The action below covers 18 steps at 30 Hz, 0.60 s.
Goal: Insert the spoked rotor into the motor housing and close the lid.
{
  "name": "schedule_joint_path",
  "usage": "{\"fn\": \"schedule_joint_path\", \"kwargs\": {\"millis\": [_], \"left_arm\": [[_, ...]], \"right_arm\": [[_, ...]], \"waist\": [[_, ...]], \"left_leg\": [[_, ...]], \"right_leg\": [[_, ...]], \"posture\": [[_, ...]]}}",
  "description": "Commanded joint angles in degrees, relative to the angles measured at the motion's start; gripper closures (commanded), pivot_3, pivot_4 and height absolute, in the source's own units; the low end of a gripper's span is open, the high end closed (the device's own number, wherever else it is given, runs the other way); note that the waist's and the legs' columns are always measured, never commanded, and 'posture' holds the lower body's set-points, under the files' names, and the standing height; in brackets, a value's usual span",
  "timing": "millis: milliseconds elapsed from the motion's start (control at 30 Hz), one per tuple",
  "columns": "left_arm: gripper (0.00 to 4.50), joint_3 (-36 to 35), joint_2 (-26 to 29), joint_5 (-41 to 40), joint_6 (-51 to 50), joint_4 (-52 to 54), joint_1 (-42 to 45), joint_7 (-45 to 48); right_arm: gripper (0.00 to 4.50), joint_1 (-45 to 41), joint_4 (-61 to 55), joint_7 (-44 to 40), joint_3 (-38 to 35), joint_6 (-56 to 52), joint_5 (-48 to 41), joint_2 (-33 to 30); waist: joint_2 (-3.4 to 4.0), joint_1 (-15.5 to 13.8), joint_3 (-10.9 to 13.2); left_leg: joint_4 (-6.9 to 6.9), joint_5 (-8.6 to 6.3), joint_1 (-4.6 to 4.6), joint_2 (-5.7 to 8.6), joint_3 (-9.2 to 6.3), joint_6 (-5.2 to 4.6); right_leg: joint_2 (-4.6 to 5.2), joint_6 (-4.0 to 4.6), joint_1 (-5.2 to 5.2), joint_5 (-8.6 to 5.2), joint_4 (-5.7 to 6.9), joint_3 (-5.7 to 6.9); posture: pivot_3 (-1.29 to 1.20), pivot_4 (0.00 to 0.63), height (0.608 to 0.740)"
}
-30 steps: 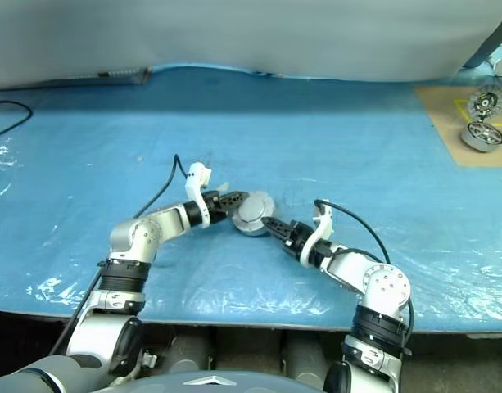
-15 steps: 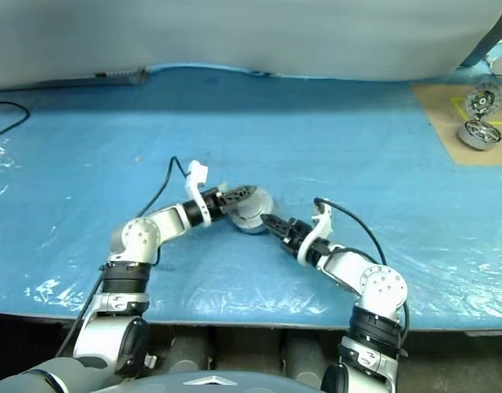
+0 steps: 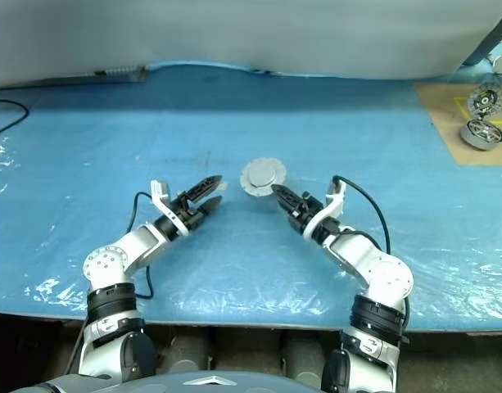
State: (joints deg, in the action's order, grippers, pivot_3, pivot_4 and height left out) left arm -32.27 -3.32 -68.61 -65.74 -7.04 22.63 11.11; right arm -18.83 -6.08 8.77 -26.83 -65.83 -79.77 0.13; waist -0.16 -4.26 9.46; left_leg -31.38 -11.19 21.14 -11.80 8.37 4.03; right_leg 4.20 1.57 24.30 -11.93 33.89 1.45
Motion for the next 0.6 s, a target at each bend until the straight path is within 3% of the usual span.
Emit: {"fn": "schedule_joint_path", "kwargs": {"millis": [33, 600], "left_arm": [[0.00, 0.12, -1.39, -6.58, -0.83, 2.47, -1.08, -2.73], [0.00, 6.15, -4.05, -14.78, 3.39, 0.40, -2.56, -3.52]], "right_arm": [[3.43, -2.18, -1.82, -0.07, 2.32, 1.61, -5.87, -0.23], [3.43, 1.54, -3.43, 4.66, 12.17, 5.20, -16.44, -3.11]], "waist": [[0.00, 0.03, 0.00], [-0.01, -0.10, 0.00]], "left_leg": [[0.00, 0.00, 0.00, 0.00, 0.00, 0.00], [-0.09, 0.00, 0.02, 0.01, -0.01, 0.00]], "right_leg": [[0.00, -0.01, 0.00, 0.00, 0.00, 0.00], [-0.01, -0.15, 0.00, 0.09, -0.02, -0.01]], "posture": [[0.00, 0.150, 0.740], [0.00, 0.150, 0.740]]}}
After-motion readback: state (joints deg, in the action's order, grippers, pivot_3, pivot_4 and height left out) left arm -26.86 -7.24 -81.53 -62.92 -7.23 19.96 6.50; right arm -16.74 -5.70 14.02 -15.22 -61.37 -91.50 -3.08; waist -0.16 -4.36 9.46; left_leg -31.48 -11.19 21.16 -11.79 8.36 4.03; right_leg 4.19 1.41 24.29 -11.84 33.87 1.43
